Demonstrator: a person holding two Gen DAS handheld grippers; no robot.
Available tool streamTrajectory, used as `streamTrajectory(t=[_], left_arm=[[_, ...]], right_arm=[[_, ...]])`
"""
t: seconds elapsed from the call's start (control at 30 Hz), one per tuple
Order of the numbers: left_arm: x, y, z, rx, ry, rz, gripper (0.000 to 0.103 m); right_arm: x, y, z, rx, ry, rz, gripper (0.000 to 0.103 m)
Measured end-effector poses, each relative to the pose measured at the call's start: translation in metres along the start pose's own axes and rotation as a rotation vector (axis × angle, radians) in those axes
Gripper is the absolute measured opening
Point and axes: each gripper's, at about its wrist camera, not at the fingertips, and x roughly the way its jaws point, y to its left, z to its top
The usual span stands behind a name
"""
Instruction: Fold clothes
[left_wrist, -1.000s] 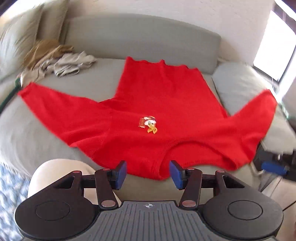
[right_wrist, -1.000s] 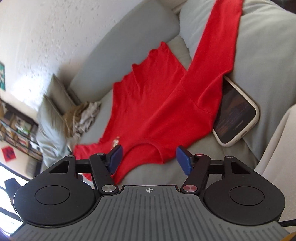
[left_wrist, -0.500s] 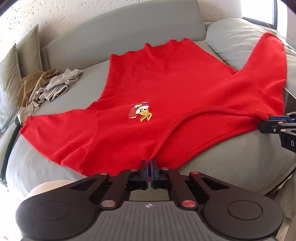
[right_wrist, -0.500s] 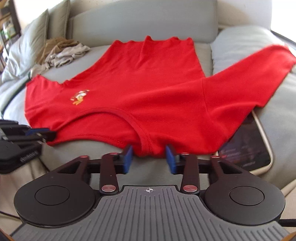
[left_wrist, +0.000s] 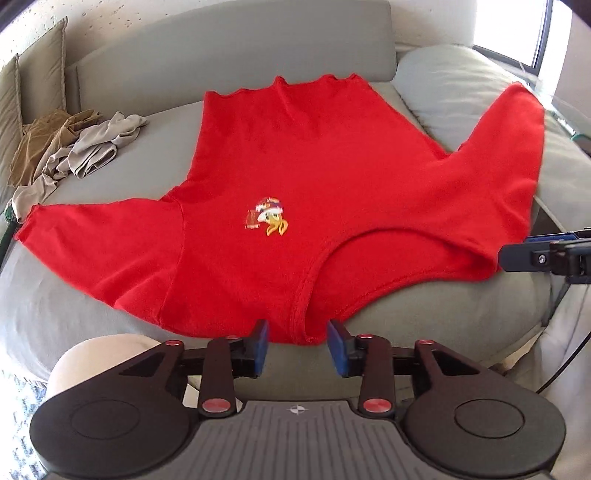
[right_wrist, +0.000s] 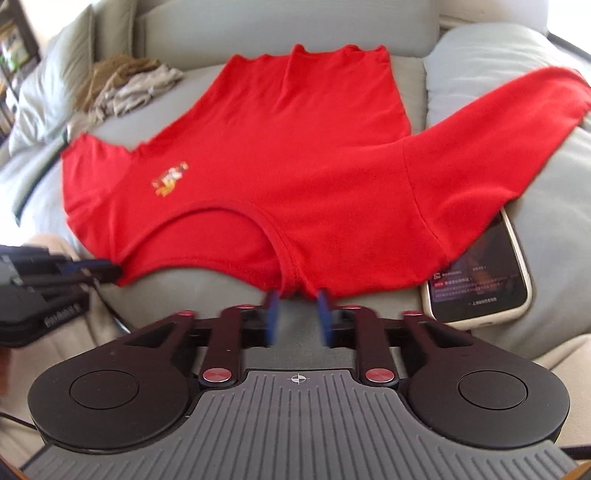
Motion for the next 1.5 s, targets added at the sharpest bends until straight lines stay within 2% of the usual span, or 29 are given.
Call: streamTrajectory(t=[0.1,0.2,0.23,0.33,0.37,0.47,0.53,0.6,0.63,0.7,0.73,0.77,0.9,1.0,1.03,1.17,1.27,1.33,1.43,1.5], left_arm=[[-0.023,0.020,0.022,-0.051,-0.063,-0.041,0.041],[-0.041,0.043,0.056,-0.113,-0.151,-0.052,0.046],[-0.046,0.050,0.069,-0.134,-0.178,-0.060,0.049],[-0.048,0.073,0.108,-0.198,-0.229,-0.077,0.063],[-0.042,0.079,0.122,-0.206,-0.237,-0.063,0.063],[-0.012,0.096,0.164,-0.215,-0.243,-0.024,0.063],[0.023,0.110,0.191,-0.223,-0.229,-0.029,0.063],[0.067,0.130,0.213,-0.282,-0.198,-0.048,0.061],[0.089,0.138,0.221,-0.309,-0.187,-0.047,0.059],[0.131,0.152,0.236,-0.352,-0.167,-0.042,0.058],[0.150,0.157,0.242,-0.367,-0.155,-0.037,0.057],[0.170,0.163,0.248,-0.383,-0.143,-0.032,0.057],[0.229,0.171,0.270,-0.353,-0.136,-0.010,0.057],[0.263,0.170,0.291,-0.293,-0.155,0.026,0.058],[0.275,0.173,0.297,-0.293,-0.163,0.021,0.058],[0.308,0.179,0.321,-0.308,-0.187,-0.011,0.056],[0.326,0.169,0.333,-0.207,-0.166,0.000,0.041],[0.334,0.162,0.335,-0.160,-0.153,0.015,0.006],[0.328,0.160,0.332,-0.145,-0.203,0.044,0.002],[0.319,0.160,0.329,-0.145,-0.255,0.065,0.002]], right_arm=[[-0.039,-0.007,0.023,0.057,-0.087,0.084,0.054],[-0.079,-0.008,0.060,0.096,-0.204,0.133,0.070],[-0.091,-0.009,0.072,0.110,-0.244,0.149,0.078],[-0.114,-0.012,0.110,0.148,-0.341,0.182,0.088],[-0.109,-0.013,0.124,0.151,-0.343,0.176,0.092],[-0.079,-0.018,0.167,0.145,-0.312,0.138,0.094],[-0.059,-0.022,0.197,0.141,-0.292,0.113,0.096],[-0.039,-0.025,0.226,0.136,-0.271,0.088,0.096],[-0.021,-0.031,0.238,0.141,-0.257,0.073,0.095],[0.032,-0.052,0.262,0.171,-0.212,0.047,0.080],[0.057,-0.064,0.271,0.206,-0.190,0.036,0.068],[0.083,-0.077,0.280,0.248,-0.167,0.027,0.062],[0.171,-0.124,0.309,0.374,-0.136,-0.001,0.056],[0.218,-0.143,0.328,0.375,-0.160,-0.025,0.051],[0.231,-0.149,0.335,0.376,-0.169,-0.029,0.047],[0.276,-0.176,0.354,0.455,-0.175,0.007,0.047],[0.299,-0.184,0.363,0.454,-0.169,0.045,0.046],[0.310,-0.182,0.369,0.402,-0.167,0.046,0.043],[0.317,-0.171,0.375,0.304,-0.165,0.005,0.004],[0.312,-0.162,0.374,0.235,-0.215,-0.023,0.004]])
